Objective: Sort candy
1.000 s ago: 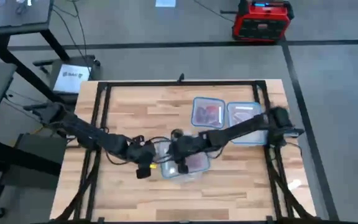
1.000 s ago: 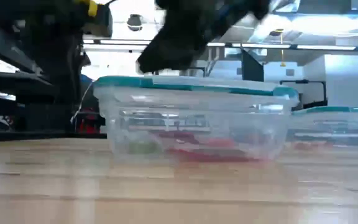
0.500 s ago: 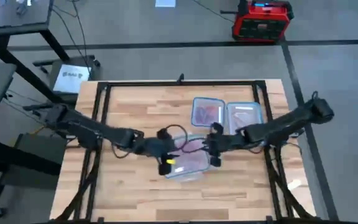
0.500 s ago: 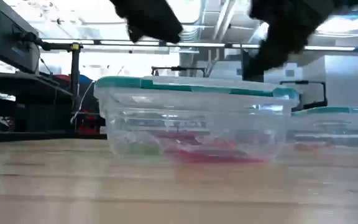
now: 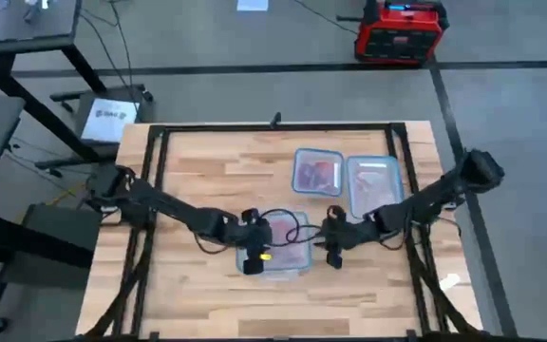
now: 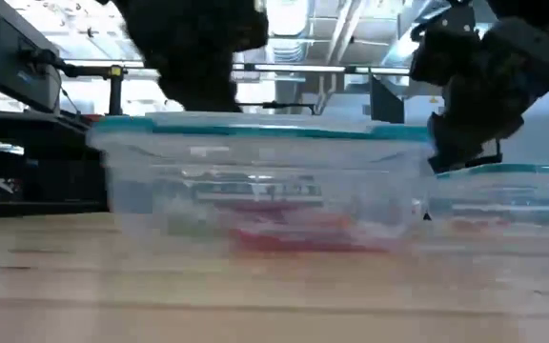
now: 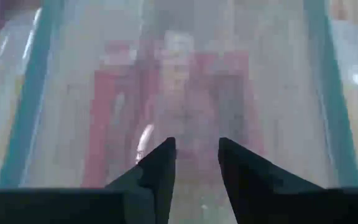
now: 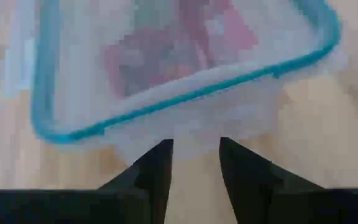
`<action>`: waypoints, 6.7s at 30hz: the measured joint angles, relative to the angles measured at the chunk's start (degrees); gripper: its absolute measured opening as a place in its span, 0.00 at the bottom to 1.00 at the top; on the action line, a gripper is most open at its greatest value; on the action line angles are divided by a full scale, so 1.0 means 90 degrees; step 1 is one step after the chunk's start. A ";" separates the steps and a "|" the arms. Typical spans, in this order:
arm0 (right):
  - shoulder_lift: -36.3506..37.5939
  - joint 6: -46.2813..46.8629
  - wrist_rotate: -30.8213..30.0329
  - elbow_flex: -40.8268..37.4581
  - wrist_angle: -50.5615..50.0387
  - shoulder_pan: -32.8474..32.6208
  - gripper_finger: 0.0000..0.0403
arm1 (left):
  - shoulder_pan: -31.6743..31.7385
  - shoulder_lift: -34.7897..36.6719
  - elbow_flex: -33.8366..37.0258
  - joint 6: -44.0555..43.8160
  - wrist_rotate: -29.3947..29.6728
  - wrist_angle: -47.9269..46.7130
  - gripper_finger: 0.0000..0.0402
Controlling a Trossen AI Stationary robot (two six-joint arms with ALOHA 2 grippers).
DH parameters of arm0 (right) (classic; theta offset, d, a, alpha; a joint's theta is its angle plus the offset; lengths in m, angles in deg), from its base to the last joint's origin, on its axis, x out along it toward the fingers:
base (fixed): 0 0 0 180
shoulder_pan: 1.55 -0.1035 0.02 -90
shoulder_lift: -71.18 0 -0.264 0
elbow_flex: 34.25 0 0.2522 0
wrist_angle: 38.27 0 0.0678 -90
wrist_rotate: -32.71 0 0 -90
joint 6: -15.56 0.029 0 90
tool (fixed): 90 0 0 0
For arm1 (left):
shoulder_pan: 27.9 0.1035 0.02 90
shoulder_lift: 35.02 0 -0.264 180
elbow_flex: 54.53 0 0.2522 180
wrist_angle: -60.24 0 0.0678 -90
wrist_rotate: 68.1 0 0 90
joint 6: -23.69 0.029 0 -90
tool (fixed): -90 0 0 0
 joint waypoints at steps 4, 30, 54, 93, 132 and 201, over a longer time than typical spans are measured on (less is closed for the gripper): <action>-0.0190 -0.0006 -0.0017 0.0144 0.0038 -0.0007 0.30 | -0.0003 0.0280 0.0030 0.0113 0.0047 0.0575 0.27; -0.0916 -0.0251 0.0002 0.0417 0.0165 0.0324 0.30 | 0.0576 -0.1601 -0.0007 0.1410 -0.0808 0.4140 0.27; -0.1472 -0.1702 0.0289 0.0580 0.1292 0.0544 0.30 | 0.0563 -0.2198 0.0009 0.1390 -0.1512 0.5050 0.27; -0.3103 -0.1739 0.0818 0.3881 0.0470 0.0195 0.30 | -0.0386 0.4035 0.2698 -0.2550 0.1332 -0.1301 0.27; -0.1873 -0.2149 0.1004 0.1226 0.2163 0.0104 0.30 | -0.0716 0.0238 0.2342 -0.1927 -0.0188 0.4467 0.27; -0.3309 -0.3291 0.1997 0.1504 0.3834 0.0603 0.25 | -0.0215 -0.0360 0.1105 -0.2357 -0.0049 0.2590 0.27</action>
